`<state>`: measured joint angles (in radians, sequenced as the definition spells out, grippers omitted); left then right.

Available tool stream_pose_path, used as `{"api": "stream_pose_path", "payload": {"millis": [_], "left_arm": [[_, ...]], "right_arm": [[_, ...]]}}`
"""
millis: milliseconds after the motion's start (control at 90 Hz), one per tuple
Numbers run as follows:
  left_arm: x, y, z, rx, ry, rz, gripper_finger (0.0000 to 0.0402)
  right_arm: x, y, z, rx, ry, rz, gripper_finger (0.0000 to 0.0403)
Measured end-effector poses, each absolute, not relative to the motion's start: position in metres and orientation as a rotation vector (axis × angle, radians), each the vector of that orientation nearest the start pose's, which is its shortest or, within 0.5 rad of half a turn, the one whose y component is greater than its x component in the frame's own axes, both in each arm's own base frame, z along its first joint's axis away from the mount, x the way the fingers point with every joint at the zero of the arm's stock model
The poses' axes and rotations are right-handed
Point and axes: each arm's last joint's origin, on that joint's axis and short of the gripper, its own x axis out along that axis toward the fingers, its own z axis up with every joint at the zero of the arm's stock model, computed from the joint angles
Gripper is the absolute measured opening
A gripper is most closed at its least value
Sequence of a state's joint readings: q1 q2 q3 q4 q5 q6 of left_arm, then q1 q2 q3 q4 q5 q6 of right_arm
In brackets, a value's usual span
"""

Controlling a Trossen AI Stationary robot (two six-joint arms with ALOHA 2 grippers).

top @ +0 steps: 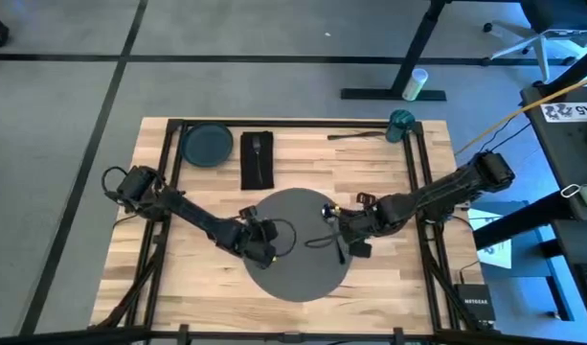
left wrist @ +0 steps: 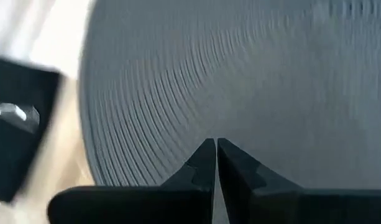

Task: Set table place
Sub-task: Put the black table knife on the gray tablemat to the left of the black spoon

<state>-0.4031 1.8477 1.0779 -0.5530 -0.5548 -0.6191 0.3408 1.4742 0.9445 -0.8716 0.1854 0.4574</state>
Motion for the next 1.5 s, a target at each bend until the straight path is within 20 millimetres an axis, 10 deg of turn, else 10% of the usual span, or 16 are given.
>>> {"api": "stream_pose_path", "payload": {"millis": [1211,1500], "left_arm": [[0.317,-0.093,0.138,-0.01,1.09,0.544,0.0001],[0.325,-0.088,0.141,-0.065,1.033,0.552,0.0001]], "right_arm": [[0.246,0.076,0.197,-0.16,1.22,-0.221,0.0],[0.251,0.046,0.198,-0.217,1.216,-0.375,0.0001]]}}
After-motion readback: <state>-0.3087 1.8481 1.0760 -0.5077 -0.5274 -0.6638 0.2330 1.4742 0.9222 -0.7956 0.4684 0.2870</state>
